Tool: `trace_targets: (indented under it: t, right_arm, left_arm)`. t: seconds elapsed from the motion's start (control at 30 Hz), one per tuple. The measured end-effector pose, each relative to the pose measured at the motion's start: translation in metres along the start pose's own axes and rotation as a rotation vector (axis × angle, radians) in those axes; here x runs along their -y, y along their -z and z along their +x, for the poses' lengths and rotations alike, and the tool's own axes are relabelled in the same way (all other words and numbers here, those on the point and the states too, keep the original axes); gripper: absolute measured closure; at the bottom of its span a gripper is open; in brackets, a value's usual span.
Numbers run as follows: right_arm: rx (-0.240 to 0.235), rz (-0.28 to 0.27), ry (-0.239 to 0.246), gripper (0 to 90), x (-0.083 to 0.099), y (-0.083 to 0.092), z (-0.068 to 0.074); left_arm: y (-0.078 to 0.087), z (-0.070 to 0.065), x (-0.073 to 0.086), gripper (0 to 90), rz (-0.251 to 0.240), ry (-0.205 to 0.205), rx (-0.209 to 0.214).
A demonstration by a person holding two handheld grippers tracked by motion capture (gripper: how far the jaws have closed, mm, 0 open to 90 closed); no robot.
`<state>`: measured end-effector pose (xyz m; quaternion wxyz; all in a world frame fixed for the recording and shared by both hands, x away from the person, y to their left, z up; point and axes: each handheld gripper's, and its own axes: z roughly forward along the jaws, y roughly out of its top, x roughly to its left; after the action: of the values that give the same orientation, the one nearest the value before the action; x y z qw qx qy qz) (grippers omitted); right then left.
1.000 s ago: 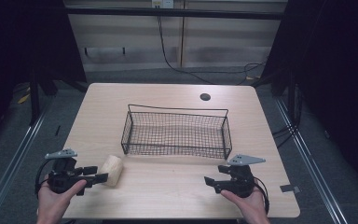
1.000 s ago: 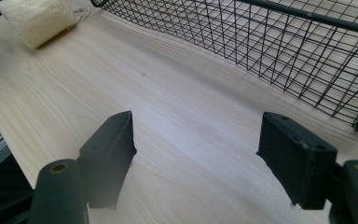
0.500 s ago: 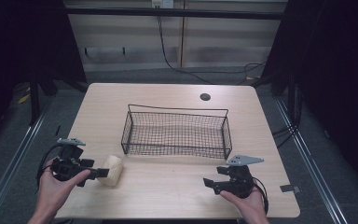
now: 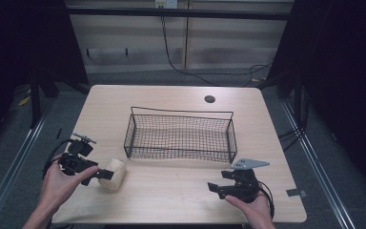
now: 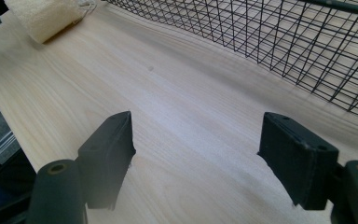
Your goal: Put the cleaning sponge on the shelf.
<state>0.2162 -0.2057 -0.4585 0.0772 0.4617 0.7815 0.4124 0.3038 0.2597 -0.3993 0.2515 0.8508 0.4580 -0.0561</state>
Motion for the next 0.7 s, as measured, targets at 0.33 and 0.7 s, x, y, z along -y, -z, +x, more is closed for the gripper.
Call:
trace_targets:
  t: [0.33,0.7]
  right_arm:
    - [-0.006,0.000,0.002,25.7,0.000,-0.001,0.000]
    - [-0.010,0.006,0.004,25.5,0.000,-0.001,0.000]
  left_arm:
    - [-0.011,0.011,-0.014,18.1,0.082,0.041,0.015]
    - [-0.025,0.017,-0.022,17.7,0.144,0.070,-0.001]
